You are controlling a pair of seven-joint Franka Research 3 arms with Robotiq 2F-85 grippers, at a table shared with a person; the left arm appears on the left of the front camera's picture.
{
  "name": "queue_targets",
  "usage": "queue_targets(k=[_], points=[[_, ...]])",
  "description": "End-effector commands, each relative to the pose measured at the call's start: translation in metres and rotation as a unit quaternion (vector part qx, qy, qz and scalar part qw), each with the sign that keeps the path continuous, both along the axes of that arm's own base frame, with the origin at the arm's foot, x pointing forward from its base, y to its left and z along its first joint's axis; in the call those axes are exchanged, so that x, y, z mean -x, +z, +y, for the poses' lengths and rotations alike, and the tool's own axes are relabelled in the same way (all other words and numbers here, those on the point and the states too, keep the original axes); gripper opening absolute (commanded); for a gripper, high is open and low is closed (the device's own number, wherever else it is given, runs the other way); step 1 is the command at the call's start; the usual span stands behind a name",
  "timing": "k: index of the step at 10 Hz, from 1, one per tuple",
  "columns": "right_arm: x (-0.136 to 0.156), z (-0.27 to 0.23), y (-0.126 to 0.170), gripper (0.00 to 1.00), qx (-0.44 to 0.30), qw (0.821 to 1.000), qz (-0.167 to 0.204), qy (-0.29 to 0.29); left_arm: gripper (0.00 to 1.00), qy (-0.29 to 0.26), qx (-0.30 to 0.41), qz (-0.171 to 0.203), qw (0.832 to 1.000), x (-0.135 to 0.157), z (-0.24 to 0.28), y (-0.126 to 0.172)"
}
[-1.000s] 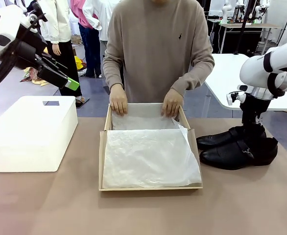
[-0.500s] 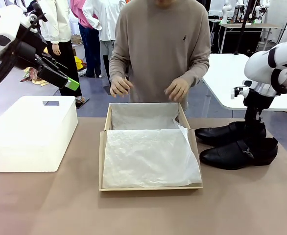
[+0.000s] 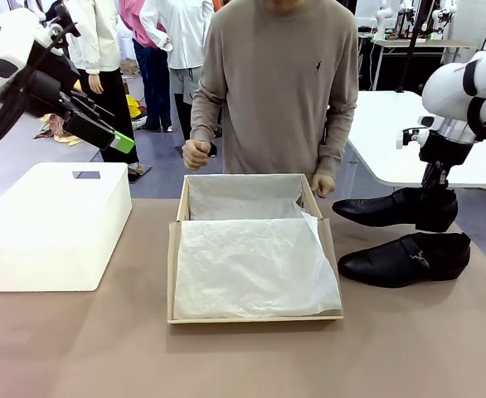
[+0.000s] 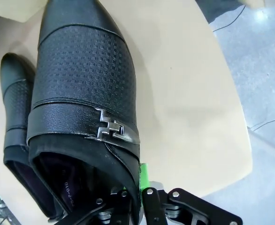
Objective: Pack the shoes into the box.
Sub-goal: Place one shoe of the Shoes into the Shoes Box.
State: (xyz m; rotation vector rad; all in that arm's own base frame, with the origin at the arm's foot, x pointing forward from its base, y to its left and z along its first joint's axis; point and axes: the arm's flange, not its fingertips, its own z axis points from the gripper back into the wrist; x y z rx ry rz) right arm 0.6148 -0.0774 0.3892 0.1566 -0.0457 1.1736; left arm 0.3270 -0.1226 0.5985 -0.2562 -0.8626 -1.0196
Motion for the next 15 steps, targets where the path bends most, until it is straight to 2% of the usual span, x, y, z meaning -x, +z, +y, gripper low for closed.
queue_targets(k=[1,6,10,13,15], points=[[0.004,0.000,0.021,0.00,0.020,1.000,0.008,0.004,1.00,-0.003,0.004,0.001,1.000,0.000,0.001,0.000],[0.025,0.018,0.083,0.00,0.026,0.999,0.005,0.019,1.00,-0.003,0.004,0.001,1.000,0.000,0.001,0.000],[0.039,0.066,0.137,0.00,0.023,0.999,0.013,0.035,1.00,-0.003,0.004,0.001,1.000,0.000,0.001,0.000],[0.042,0.115,0.164,0.00,0.049,0.998,-0.004,0.050,1.00,-0.003,0.004,0.001,1.000,0.000,0.001,0.000],[0.040,0.140,0.170,0.00,0.064,0.996,0.000,0.060,1.00,-0.003,0.004,0.001,1.000,0.000,0.001,0.000]])
